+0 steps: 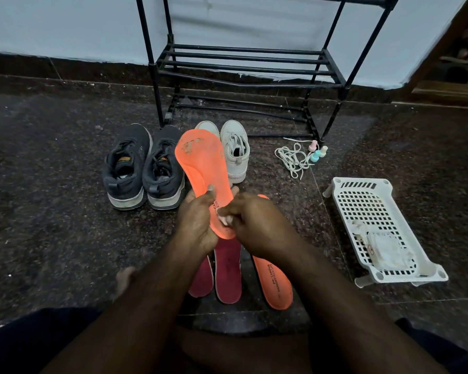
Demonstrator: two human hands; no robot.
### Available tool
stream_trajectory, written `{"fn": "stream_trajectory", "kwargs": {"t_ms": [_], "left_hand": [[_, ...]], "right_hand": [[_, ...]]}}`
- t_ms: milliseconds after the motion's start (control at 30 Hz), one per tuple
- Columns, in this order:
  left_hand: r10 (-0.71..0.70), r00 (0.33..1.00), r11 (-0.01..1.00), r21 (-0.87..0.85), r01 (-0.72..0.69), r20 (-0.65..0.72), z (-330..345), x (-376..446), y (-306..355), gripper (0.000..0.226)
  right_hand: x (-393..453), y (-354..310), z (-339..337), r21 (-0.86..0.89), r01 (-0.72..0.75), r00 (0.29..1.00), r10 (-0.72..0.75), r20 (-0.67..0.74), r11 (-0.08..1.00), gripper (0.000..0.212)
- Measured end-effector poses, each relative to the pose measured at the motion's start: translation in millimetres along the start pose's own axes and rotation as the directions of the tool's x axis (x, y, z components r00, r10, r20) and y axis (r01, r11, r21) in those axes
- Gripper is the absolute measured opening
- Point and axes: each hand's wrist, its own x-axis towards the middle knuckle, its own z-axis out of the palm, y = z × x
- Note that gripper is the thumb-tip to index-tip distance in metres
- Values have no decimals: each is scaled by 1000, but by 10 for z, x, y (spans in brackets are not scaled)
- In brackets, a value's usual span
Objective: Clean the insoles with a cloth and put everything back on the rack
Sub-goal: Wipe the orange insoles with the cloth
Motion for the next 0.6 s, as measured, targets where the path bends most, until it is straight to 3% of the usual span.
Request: {"fn": "stream_trajectory", "kwargs": {"t_ms": [233, 367, 600], "left_hand": [[15, 1000, 1000, 8, -15, -6, -19, 6, -3, 32], [37, 999, 998, 55, -36, -20, -26, 0, -24, 30], [33, 999, 999, -41, -33, -1, -23, 15, -8, 23]], "right_hand": [[-15, -7, 176, 5, 22, 994, -22, -104, 1000, 28], [58, 77, 124, -9, -99, 961, 94, -259, 995, 22], [-2, 4, 195, -16, -97, 995, 97, -11, 995, 21]]}}
